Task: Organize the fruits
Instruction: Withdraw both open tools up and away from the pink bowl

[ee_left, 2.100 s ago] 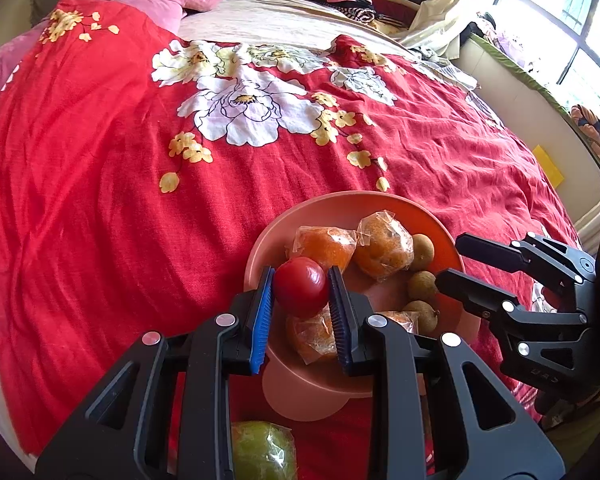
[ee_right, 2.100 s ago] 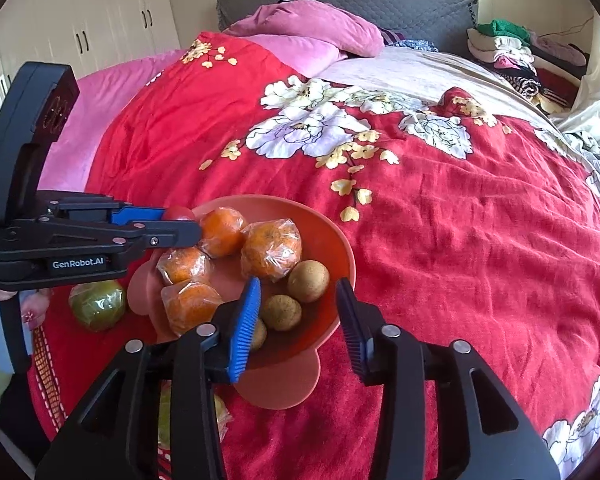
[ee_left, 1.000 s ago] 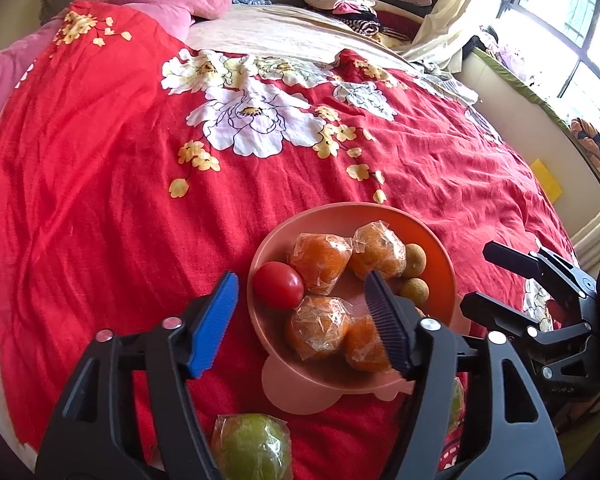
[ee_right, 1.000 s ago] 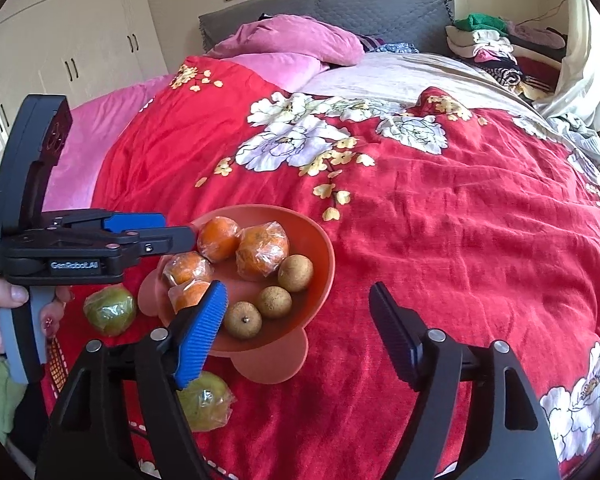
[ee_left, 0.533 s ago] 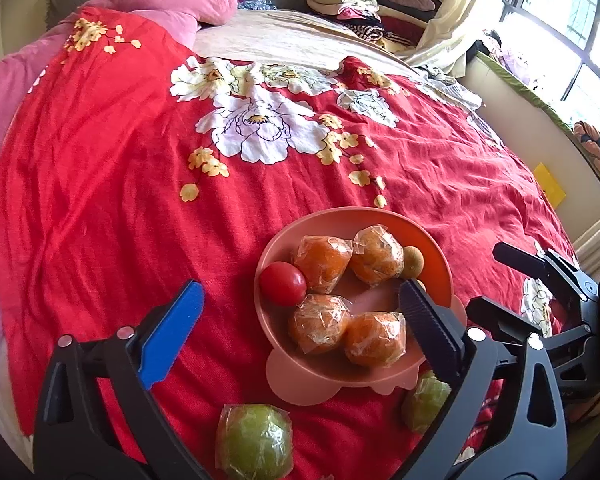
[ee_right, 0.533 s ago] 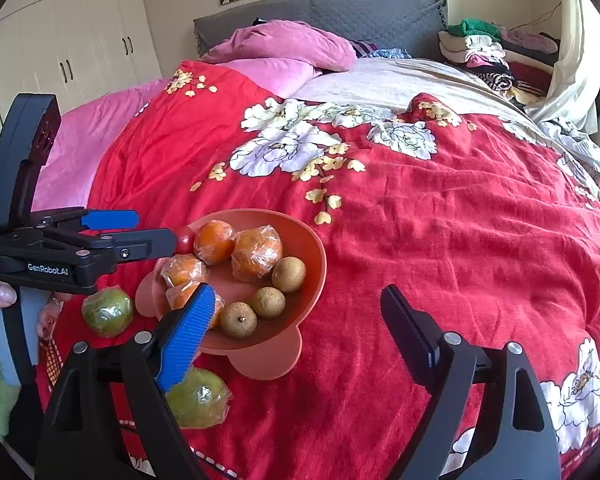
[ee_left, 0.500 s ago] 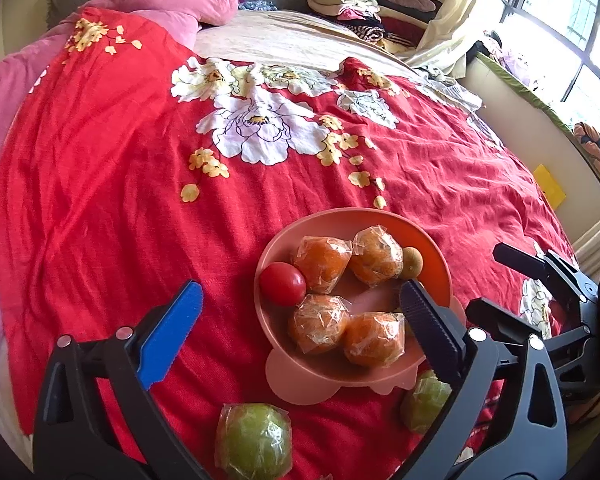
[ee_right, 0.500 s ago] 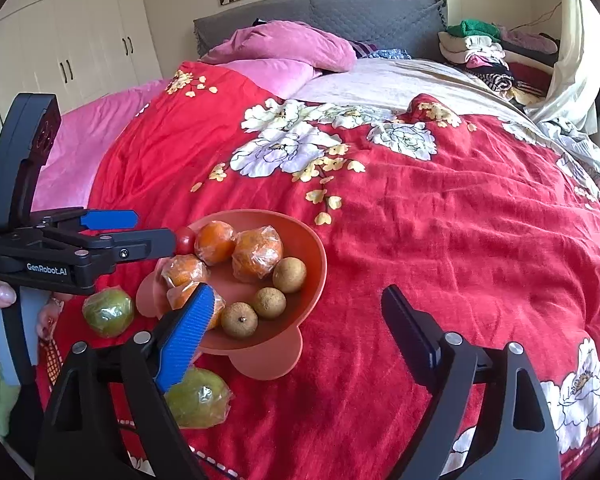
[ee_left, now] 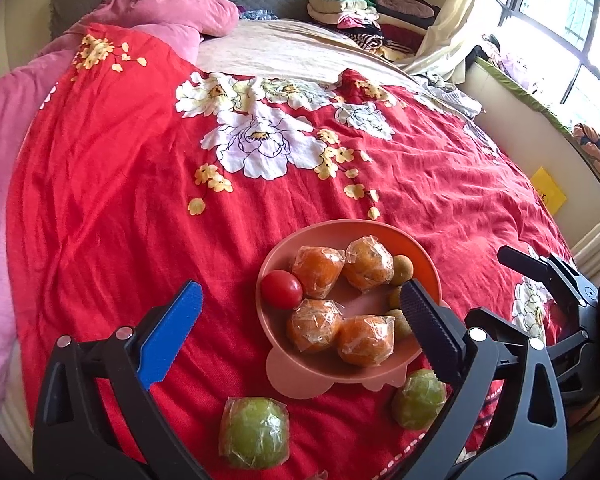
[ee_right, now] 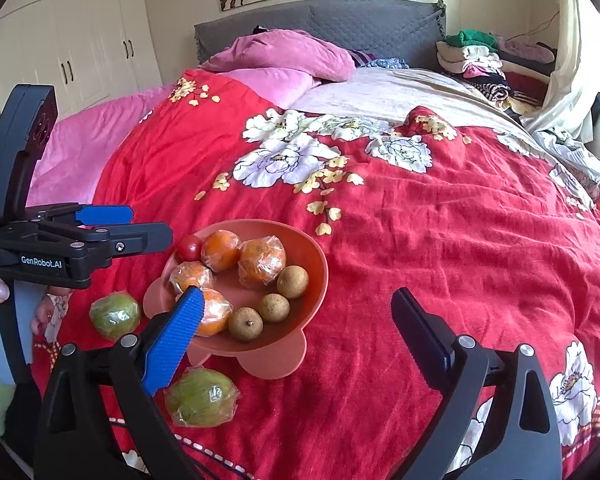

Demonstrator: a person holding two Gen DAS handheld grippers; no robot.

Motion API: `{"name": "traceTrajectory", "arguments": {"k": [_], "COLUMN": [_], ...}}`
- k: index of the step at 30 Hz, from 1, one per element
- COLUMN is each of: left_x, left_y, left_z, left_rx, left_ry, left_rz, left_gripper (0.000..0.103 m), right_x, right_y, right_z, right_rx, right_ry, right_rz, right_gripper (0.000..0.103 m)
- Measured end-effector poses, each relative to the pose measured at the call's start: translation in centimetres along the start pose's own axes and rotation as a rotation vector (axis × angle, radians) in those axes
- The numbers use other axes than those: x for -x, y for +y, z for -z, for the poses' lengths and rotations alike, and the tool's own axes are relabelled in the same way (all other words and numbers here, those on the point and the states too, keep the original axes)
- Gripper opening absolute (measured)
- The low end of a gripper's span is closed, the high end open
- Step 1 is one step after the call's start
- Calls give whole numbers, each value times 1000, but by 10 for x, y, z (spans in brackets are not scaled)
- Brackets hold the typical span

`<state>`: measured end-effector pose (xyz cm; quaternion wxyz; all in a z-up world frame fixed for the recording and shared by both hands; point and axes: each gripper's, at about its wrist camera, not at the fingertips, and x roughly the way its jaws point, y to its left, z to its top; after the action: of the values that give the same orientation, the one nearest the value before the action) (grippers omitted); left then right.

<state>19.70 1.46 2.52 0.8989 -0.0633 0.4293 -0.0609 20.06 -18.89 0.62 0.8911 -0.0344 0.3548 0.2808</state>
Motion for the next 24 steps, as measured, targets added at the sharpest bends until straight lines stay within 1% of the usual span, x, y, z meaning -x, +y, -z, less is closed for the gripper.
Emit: {"name": "traceTrajectory", "arguments": {"k": [13,24], "left_x": [16,38], "left_y": [-3,-1], "left_z": [0,8], "left_rx": [-7,10], "left_ry": [-22,-54], "left_rz": [2,-4], "left_gripper": [93,93], "right_x": [15,36], "right_y": [4,5], "right_z": [-2,-3], "right_rx": [1,-4], "right_ry": [-27,-61], "right_rz": [2,7], "right_gripper": [96,97]}}
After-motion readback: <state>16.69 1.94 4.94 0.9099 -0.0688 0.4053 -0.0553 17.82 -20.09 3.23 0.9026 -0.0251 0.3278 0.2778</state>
